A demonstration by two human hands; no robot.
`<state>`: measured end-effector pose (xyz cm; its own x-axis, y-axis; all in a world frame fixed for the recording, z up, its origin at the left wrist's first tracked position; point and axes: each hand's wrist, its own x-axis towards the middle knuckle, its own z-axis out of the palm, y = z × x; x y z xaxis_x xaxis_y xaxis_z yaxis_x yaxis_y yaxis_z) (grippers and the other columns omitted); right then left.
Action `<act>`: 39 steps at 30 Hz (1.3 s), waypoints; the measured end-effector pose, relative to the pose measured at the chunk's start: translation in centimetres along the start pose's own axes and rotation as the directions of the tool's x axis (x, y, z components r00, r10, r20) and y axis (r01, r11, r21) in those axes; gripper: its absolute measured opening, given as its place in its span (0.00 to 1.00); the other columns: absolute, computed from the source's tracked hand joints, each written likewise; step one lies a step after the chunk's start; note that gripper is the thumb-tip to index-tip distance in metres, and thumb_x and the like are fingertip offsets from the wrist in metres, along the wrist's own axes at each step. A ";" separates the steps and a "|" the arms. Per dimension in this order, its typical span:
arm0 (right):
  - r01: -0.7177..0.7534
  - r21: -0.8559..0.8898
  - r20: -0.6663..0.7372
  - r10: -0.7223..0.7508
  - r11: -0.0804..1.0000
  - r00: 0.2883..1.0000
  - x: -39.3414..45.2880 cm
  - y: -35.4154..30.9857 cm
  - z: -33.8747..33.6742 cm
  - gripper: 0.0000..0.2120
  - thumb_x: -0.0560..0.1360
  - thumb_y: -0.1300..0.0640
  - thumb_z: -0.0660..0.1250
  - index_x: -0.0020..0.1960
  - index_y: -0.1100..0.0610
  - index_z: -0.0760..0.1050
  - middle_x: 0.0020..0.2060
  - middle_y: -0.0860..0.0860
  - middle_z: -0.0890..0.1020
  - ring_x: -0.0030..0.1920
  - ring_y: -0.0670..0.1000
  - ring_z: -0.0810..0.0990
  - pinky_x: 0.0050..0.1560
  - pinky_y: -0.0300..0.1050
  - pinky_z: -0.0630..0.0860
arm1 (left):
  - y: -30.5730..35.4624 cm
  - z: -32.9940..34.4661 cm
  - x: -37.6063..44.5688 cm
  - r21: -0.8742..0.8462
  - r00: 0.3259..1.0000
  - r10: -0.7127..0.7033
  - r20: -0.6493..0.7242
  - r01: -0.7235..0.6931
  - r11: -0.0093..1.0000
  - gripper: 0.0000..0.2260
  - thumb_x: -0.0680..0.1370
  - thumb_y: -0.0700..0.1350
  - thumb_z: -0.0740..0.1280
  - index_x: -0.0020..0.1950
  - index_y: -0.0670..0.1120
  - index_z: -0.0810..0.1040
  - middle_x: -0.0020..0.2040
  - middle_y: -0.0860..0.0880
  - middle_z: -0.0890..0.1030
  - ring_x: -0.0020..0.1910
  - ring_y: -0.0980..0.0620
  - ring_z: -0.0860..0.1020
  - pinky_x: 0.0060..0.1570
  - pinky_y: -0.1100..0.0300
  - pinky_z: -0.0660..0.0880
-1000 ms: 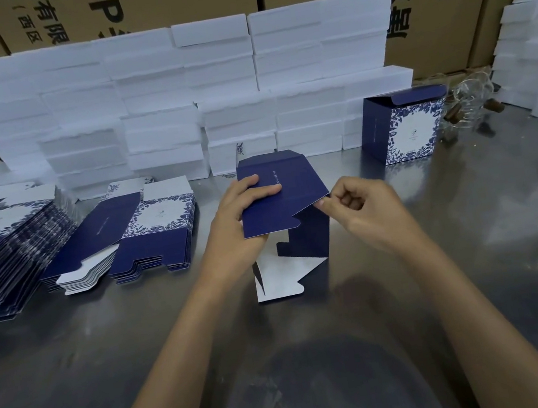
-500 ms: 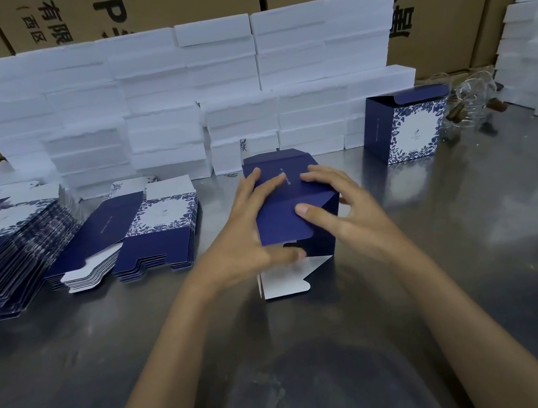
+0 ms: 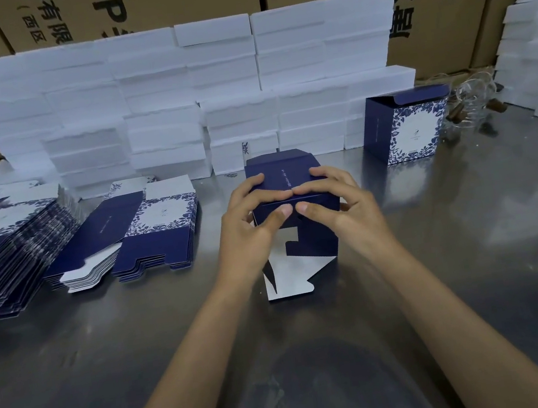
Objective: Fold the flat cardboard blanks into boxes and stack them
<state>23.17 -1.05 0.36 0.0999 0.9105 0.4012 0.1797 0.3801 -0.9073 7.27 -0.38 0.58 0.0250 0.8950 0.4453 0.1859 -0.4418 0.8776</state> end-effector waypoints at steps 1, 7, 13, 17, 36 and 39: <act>0.002 0.008 -0.009 -0.002 1.000 1.000 0.0 0.1 0.1 0.13 0.73 0.62 0.77 0.47 0.43 0.83 0.65 0.43 0.75 0.65 0.36 0.73 0.65 0.37 0.72 | -0.1 0.1 0.0 -0.015 1.000 -0.001 -0.011 0.001 1.000 0.08 0.76 0.37 0.72 0.53 0.46 0.84 0.68 0.54 0.73 0.60 0.74 0.72 0.51 0.80 0.66; 0.012 0.044 -0.045 -0.010 0.999 0.999 0.0 0.3 0.5 0.12 0.73 0.63 0.76 0.45 0.45 0.83 0.63 0.43 0.76 0.59 0.31 0.74 0.55 0.24 0.68 | -0.5 0.1 0.1 -0.154 0.999 -0.037 0.010 0.039 0.987 0.08 0.75 0.36 0.73 0.51 0.46 0.85 0.69 0.55 0.74 0.58 0.71 0.75 0.52 0.73 0.73; -0.051 0.157 0.026 0.047 0.986 0.999 0.1 0.3 -0.7 0.08 0.75 0.63 0.75 0.49 0.51 0.85 0.66 0.42 0.77 0.63 0.35 0.75 0.51 0.26 0.73 | -0.5 -0.5 0.4 -0.143 0.998 -0.045 0.045 0.051 0.988 0.08 0.75 0.38 0.74 0.51 0.49 0.86 0.69 0.57 0.75 0.61 0.70 0.75 0.55 0.68 0.75; -0.035 0.138 0.011 0.033 0.990 0.999 0.2 0.6 -0.6 0.06 0.75 0.63 0.75 0.51 0.55 0.85 0.66 0.43 0.78 0.61 0.34 0.76 0.50 0.25 0.73 | -0.4 -1.7 0.7 -0.089 0.993 -0.081 0.081 0.088 0.992 0.10 0.74 0.40 0.74 0.54 0.49 0.86 0.70 0.58 0.75 0.66 0.68 0.72 0.67 0.55 0.72; -0.353 0.374 0.064 0.356 0.858 0.932 1.3 2.7 -2.4 0.16 0.80 0.42 0.65 0.66 0.45 0.78 0.63 0.42 0.82 0.66 0.43 0.78 0.68 0.52 0.73 | -2.3 -0.9 0.7 -0.101 0.941 -0.327 -0.084 0.318 0.943 0.08 0.84 0.42 0.61 0.62 0.47 0.74 0.39 0.59 0.83 0.33 0.67 0.79 0.34 0.73 0.73; -0.239 0.351 0.024 0.246 0.905 0.969 1.0 1.6 -1.9 0.25 0.71 0.41 0.74 0.67 0.45 0.79 0.63 0.44 0.83 0.64 0.45 0.80 0.71 0.52 0.73 | -2.4 0.6 0.1 -0.175 0.870 -0.484 0.092 0.493 0.853 0.11 0.83 0.38 0.62 0.65 0.41 0.69 0.51 0.40 0.84 0.42 0.48 0.85 0.37 0.57 0.81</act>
<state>25.46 0.16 -0.49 0.1172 0.9798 0.1622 -0.2048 0.1836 -0.9614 7.39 0.82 -1.58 0.0221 0.9983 -0.0535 -0.0010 0.0535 0.9986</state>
